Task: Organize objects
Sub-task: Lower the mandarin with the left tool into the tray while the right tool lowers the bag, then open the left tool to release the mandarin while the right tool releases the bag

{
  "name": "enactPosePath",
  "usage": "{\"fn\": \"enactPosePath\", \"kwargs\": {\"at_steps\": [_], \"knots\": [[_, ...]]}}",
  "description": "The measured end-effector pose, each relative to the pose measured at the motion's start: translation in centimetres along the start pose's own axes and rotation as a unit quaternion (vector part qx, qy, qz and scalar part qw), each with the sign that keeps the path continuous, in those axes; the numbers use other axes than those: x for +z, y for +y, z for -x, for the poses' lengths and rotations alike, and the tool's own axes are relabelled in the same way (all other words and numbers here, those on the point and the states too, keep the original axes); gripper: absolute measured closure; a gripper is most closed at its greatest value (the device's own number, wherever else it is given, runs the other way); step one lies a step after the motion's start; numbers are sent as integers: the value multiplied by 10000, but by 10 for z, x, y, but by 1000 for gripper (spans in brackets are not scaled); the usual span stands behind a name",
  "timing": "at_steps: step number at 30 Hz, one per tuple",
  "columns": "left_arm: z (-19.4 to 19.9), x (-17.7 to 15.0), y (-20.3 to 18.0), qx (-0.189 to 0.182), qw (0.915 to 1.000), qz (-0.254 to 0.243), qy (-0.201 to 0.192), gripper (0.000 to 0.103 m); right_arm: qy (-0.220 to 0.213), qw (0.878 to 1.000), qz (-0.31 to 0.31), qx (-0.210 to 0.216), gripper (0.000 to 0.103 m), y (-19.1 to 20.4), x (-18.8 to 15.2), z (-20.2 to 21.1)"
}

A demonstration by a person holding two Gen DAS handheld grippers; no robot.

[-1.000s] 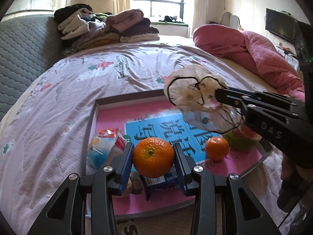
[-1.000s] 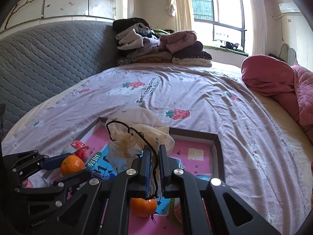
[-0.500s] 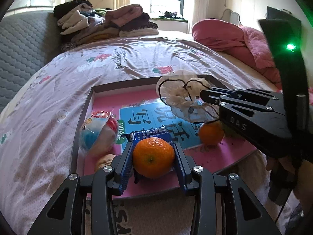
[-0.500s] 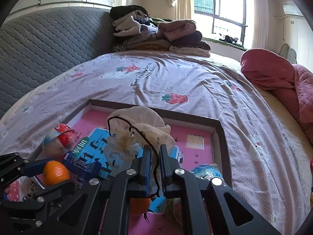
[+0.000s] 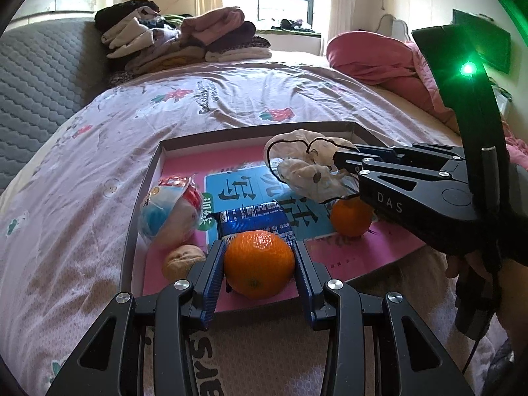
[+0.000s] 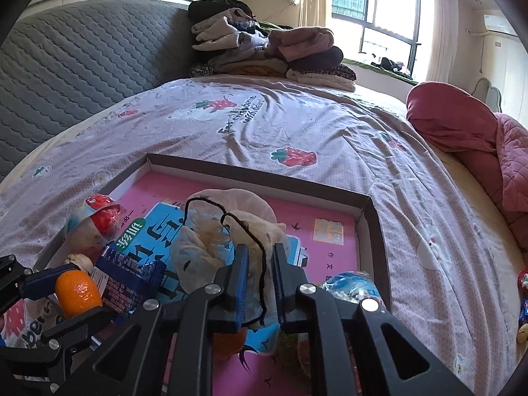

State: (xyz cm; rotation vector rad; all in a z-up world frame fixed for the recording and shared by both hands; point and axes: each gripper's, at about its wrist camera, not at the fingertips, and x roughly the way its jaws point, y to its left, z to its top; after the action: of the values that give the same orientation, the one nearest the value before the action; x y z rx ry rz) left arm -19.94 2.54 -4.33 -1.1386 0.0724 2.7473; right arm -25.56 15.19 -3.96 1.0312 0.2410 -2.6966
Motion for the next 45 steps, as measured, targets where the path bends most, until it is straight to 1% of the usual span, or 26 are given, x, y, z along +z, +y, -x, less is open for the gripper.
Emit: {"fn": "enactPosePath", "kwargs": {"at_steps": [13, 24, 32, 38, 39, 41, 42, 45], "knots": [[4, -4, 0, 49, 10000, 34, 64, 61, 87, 10000, -17, -22, 79, 0, 1, 6], [4, -2, -1, 52, 9999, 28, 101, 60, 125, 9999, 1, -24, 77, 1, 0, 8], [4, -1, -2, 53, 9999, -2, 96, 57, 152, 9999, 15, -20, 72, 2, 0, 10], [7, 2, -1, 28, 10000, 30, 47, 55, 42, 10000, 19, -56, 71, 3, 2, 18], [8, 2, -1, 23, 10000, 42, 45, 54, 24, 10000, 28, -39, 70, 3, 3, 20], [9, 3, 0, 19, 10000, 57, 34, 54, -14, 10000, 29, -39, 64, 3, 4, 23], [10, 3, 0, 16, 10000, 57, 31, 54, -41, 10000, 21, -37, 63, 3, 4, 25], [11, 4, 1, 25, 10000, 70, 5, 46, -80, 10000, 8, -26, 63, 3, 6, 30]]}}
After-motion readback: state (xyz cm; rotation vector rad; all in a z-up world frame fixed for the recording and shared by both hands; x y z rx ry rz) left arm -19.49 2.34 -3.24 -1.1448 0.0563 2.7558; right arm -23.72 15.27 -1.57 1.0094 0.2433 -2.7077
